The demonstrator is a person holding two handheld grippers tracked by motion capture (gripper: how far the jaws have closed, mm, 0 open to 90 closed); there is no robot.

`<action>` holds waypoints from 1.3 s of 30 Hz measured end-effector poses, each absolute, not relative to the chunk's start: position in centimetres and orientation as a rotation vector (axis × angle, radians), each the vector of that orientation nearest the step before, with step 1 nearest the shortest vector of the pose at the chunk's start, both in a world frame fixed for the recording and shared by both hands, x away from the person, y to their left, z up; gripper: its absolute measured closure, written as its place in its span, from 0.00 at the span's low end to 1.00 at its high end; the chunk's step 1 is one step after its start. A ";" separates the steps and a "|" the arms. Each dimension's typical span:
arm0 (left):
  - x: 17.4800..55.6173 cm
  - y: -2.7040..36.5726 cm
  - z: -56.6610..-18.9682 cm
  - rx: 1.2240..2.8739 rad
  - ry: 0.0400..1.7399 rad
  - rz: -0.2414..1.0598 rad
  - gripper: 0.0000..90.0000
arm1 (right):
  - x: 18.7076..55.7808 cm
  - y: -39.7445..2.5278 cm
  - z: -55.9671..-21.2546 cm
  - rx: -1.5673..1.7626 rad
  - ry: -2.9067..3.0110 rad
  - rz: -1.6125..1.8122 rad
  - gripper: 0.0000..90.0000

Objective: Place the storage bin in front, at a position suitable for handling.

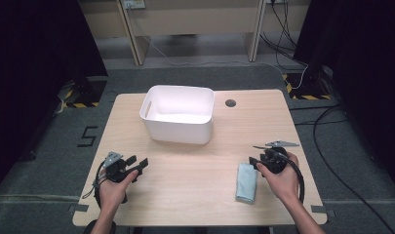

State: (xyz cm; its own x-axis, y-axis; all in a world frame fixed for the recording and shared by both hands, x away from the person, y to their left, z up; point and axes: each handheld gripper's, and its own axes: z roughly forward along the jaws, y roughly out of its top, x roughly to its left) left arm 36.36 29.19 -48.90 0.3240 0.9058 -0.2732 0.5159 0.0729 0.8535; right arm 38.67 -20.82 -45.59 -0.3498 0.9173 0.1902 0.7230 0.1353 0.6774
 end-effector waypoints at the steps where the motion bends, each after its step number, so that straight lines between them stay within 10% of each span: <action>1: 36.4 29.2 -48.9 1.582 1.327 0.485 0.47 | 38.8 -20.8 -45.5 1.602 2.144 1.028 0.54; 18: 46.6 30.5 -41.1 1.475 1.321 0.532 0.55 | 39.2 -20.0 -45.6 1.601 2.158 1.024 0.55; 39: 51.4 27.6 -40.8 1.591 1.443 0.557 0.74 | 39.2 -19.6 -45.8 1.581 2.186 1.013 0.55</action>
